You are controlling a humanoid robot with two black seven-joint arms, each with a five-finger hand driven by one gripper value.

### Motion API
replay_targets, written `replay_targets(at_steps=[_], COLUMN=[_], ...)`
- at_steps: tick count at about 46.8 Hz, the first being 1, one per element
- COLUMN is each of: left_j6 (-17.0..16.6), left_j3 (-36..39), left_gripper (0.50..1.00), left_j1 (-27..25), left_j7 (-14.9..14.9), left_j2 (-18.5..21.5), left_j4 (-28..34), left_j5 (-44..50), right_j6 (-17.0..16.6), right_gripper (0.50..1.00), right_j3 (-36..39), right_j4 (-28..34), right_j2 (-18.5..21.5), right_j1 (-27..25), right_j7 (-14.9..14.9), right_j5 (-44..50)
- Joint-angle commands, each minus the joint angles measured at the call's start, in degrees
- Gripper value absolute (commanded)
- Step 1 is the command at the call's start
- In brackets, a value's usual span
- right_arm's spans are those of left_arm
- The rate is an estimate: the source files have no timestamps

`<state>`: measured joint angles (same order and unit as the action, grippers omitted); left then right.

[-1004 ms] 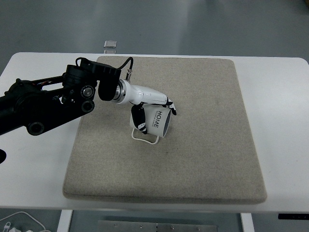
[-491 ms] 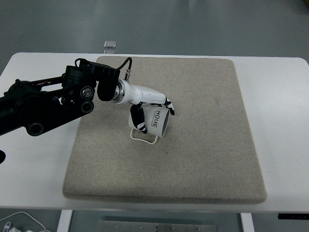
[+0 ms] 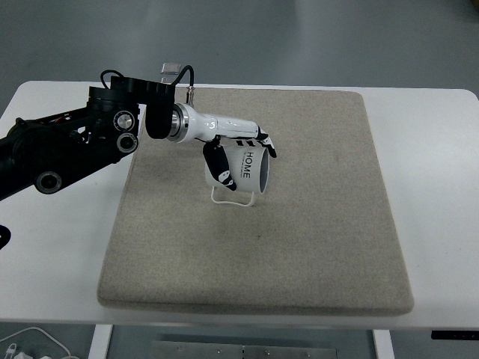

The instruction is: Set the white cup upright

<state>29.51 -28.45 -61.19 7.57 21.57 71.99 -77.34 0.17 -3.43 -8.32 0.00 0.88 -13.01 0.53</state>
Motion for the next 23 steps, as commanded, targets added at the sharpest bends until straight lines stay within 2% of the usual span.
replay_targets(at_steps=[1, 10, 23], left_j6=[-1.0, -2.0, -3.5], left_j3=[-1.3, -3.1, -3.6], left_gripper=[0.5, 0.5, 0.5], left_j1=[0.0, 0.0, 0.0], left_j7=[-0.3, -1.9, -7.6], left_j2=[0.0, -0.2, -0.3], left_j4=[-1.5, -5.5, -11.4], left_j5=[4.2, 14.0, 25.1], right_j6=[0.0, 0.0, 0.0], right_gripper=[0.93, 0.93, 0.93], right_j3=[0.0, 0.0, 0.0], right_j4=[0.0, 0.0, 0.0], right_j2=[0.0, 0.0, 0.0], right_j1=[0.0, 0.0, 0.0], right_j7=[0.0, 0.0, 0.0], right_j5=[0.0, 0.0, 0.0])
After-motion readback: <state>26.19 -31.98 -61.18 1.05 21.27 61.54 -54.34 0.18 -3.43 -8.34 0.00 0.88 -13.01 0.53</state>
